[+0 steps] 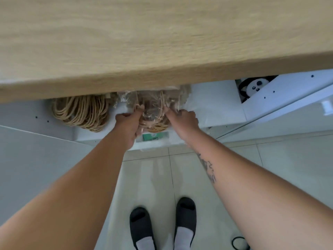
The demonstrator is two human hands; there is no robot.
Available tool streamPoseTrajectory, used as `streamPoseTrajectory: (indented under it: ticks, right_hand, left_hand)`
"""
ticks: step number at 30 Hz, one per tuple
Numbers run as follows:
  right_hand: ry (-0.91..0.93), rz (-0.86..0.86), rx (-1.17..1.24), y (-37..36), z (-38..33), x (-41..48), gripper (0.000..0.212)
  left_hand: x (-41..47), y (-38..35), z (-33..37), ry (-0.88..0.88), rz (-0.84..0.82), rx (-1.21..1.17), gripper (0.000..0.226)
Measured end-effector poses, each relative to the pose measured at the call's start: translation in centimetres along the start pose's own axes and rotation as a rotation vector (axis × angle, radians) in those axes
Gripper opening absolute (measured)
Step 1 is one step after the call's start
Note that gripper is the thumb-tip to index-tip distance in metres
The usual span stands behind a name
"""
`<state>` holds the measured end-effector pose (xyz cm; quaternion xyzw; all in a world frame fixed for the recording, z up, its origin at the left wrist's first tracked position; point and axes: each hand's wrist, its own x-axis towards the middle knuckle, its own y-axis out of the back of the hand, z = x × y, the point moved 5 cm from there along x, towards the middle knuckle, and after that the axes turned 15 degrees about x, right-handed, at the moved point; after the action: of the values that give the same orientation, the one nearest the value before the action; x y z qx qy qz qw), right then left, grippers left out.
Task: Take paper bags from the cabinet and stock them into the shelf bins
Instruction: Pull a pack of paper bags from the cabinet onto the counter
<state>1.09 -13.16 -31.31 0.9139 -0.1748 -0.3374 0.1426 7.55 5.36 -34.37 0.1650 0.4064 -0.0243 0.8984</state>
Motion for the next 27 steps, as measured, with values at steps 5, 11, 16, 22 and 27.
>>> streamPoseTrajectory:
  ticks: [5, 11, 16, 22, 27]
  right_hand:
    - [-0.051, -0.109, 0.164, -0.4, 3.0, -3.9, 0.064]
    - [-0.088, -0.138, 0.219, 0.1, 4.7, -6.7, 0.059]
    - [-0.027, -0.013, 0.062, 2.6, 3.9, -6.2, 0.078]
    - [-0.175, 0.101, 0.197, 5.6, 2.7, -3.7, 0.105]
    - [-0.312, -0.052, 0.400, 2.1, 3.3, -4.3, 0.079]
  left_hand:
    - [-2.9, 0.4, -4.5, 0.092, -0.092, -0.008, 0.084]
    - [-4.2, -0.8, -6.1, 0.046, -0.313, -0.181, 0.046]
    - [-4.2, -0.4, -6.9, 0.052, -0.294, -0.118, 0.041]
    - [-6.0, 2.2, -9.7, 0.008, -0.311, -0.037, 0.080]
    - [-8.5, 3.3, -12.9, 0.036, -0.322, -0.004, 0.115]
